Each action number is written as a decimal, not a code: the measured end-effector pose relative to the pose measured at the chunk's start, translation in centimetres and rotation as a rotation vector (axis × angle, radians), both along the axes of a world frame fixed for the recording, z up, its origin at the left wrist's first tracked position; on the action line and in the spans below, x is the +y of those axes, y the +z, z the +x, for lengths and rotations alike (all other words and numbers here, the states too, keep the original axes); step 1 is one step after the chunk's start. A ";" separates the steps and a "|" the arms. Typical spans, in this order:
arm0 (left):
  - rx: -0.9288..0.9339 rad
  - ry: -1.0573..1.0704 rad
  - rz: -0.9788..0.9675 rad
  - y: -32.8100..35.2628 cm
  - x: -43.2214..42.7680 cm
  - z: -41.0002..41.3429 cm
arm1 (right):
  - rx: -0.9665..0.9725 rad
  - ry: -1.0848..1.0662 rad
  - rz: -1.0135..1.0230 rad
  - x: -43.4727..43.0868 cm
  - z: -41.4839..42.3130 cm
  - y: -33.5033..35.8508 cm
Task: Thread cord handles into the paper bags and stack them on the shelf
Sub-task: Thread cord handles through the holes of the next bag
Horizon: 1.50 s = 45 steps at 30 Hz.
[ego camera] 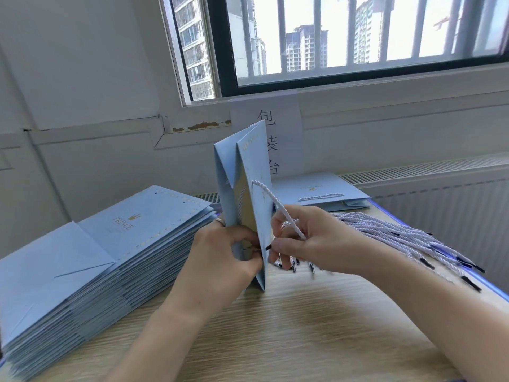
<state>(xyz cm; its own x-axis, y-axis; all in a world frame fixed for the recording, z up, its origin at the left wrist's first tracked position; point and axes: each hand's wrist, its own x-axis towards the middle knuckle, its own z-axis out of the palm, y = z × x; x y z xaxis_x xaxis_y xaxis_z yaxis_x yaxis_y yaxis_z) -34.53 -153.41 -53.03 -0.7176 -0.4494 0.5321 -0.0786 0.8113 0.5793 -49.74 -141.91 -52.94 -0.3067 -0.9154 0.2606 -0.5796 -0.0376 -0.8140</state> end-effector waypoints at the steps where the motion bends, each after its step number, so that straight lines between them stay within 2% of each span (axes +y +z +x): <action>1: -0.004 0.000 -0.010 0.0 0.0 0.0 | 0.005 -0.001 -0.006 -0.1 0.0 -0.1; 13: -0.014 -0.035 -0.005 -0.3 0.0 -0.1 | 0.041 -0.053 -0.077 -0.4 0.2 -0.8; 22: -0.036 -0.030 -0.049 -0.6 0.0 -0.4 | 0.081 -0.010 -0.051 -0.7 0.0 -1.2; 27: -0.052 0.005 -0.046 -0.6 0.1 -0.5 | 0.226 -0.024 -0.067 -0.3 -0.4 -0.9; 35: -0.257 0.037 -0.141 -1.5 0.0 -1.0 | 0.281 -0.020 -0.146 0.2 -0.8 -0.7; 41: -0.179 0.057 -0.181 -1.2 0.3 -0.8 | 0.351 -0.135 -0.225 -0.5 -0.3 -1.0; 45: -0.129 -0.002 -0.195 -1.5 0.3 -0.8 | 0.347 -0.124 -0.255 -0.7 -0.4 -1.1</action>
<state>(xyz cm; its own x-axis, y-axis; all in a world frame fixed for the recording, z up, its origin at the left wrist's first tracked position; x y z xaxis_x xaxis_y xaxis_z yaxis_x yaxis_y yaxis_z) -35.36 -153.14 -54.56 -0.7860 -0.3456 0.5126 -0.1402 0.9072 0.3967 -50.15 -142.59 -54.07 -0.2642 -0.7706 0.5799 -0.8297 -0.1250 -0.5441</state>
